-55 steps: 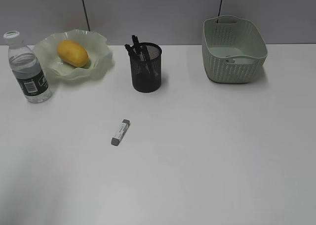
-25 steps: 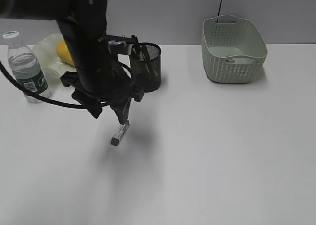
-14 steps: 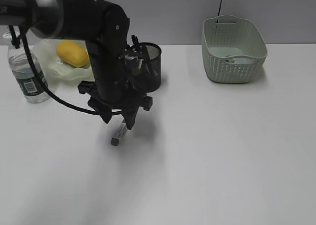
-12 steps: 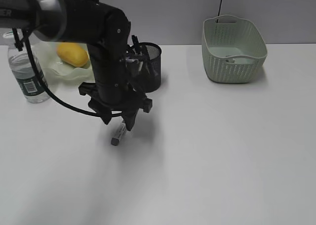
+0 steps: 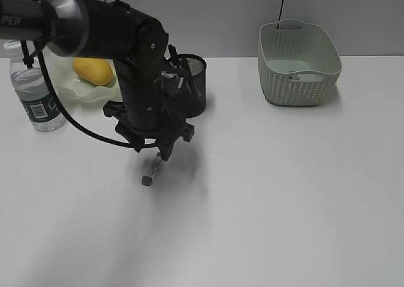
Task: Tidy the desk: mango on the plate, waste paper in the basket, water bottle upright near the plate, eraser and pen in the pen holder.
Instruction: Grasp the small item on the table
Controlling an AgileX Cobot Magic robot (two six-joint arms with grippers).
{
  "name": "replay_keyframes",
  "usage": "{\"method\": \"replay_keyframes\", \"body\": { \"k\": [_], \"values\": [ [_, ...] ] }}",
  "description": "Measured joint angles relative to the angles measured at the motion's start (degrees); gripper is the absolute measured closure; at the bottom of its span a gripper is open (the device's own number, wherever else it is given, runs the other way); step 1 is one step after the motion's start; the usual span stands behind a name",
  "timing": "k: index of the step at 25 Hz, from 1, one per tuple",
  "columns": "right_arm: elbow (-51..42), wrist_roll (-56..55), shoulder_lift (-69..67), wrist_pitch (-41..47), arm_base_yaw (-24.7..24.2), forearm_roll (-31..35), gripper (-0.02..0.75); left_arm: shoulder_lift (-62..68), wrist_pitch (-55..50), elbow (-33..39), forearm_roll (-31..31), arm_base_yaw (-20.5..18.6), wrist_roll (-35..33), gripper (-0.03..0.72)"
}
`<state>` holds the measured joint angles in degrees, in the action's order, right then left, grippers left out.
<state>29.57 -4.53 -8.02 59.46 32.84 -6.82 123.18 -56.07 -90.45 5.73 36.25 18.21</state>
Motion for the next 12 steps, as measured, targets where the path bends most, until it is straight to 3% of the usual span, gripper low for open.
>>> {"method": "replay_keyframes", "body": {
  "k": [8, 12],
  "values": [
    [0.0, 0.0, 0.0, 0.0, 0.0, 0.0, 0.195, 1.96, 0.58, 0.0, -0.04, 0.0, 0.0, 0.244],
    [0.0, 0.0, 0.0, 0.0, 0.0, 0.0, 0.195, 2.97, 0.48, 0.0, -0.38, 0.0, 0.0, 0.286]
  ]
}}
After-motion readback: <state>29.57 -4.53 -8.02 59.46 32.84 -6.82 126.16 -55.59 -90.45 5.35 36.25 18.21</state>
